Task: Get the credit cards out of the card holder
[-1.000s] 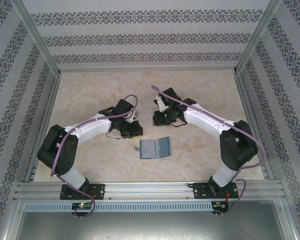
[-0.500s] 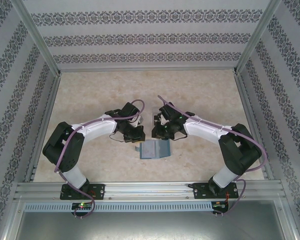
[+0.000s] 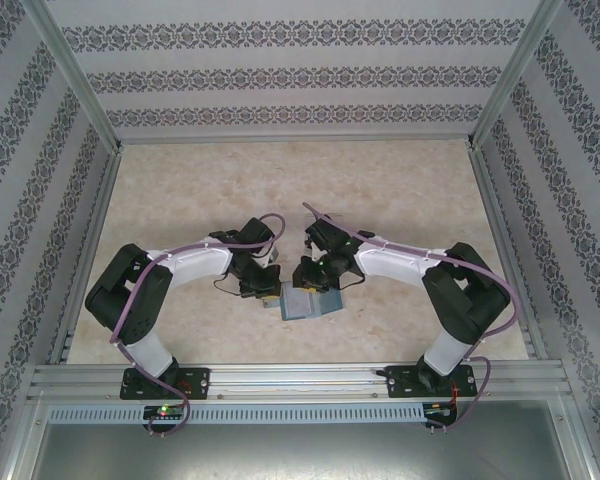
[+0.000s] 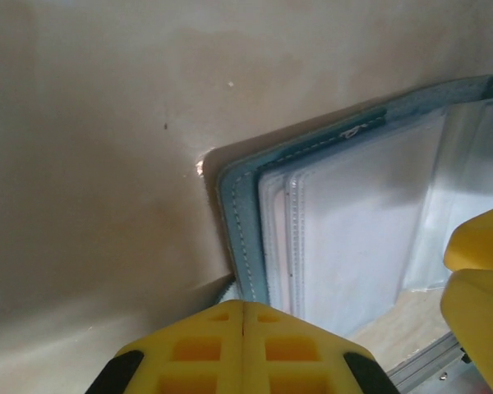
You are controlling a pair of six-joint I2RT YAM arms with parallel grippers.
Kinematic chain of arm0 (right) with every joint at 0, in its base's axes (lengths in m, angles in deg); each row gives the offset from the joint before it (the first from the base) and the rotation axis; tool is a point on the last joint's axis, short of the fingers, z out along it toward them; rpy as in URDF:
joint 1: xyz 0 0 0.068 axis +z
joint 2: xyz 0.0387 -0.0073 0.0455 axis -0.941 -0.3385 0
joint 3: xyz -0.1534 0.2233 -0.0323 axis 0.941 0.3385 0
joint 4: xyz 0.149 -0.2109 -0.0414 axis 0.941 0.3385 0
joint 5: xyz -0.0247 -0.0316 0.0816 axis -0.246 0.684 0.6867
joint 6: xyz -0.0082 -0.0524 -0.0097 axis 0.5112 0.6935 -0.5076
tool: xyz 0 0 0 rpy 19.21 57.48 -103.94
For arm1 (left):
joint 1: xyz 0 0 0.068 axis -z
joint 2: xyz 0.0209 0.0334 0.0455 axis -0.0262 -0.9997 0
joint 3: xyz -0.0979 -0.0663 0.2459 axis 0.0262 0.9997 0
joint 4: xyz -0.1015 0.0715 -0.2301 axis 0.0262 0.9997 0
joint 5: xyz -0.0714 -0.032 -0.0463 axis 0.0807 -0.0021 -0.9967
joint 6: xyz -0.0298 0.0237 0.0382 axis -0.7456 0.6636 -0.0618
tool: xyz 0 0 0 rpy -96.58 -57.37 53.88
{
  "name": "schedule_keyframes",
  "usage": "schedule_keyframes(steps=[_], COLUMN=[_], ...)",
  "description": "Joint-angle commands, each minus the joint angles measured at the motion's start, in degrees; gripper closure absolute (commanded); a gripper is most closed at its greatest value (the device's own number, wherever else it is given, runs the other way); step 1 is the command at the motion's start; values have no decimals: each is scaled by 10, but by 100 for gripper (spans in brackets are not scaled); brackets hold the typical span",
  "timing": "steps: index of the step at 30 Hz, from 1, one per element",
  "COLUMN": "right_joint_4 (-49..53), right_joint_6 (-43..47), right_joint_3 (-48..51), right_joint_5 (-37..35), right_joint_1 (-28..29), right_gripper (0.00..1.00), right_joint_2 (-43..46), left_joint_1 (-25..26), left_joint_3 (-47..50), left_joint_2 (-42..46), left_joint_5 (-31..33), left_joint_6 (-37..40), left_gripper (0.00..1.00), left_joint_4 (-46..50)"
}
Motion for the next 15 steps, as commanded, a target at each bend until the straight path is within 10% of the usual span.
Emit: schedule_keyframes(steps=[1,15], right_joint_4=[18,77], right_joint_6=[-5,13], right_joint_3=[-20,-62], right_joint_5=[-7,-35], right_joint_1=[11,34], right_gripper=[70,64], right_joint_2=[-15,-57], left_joint_1=[5,4], left_joint_3=[12,24], left_joint_2=[10,7], left_joint_5=[11,6], left_joint_6=[0,-1], left_gripper=[96,97], left_joint_4=[-2,-17])
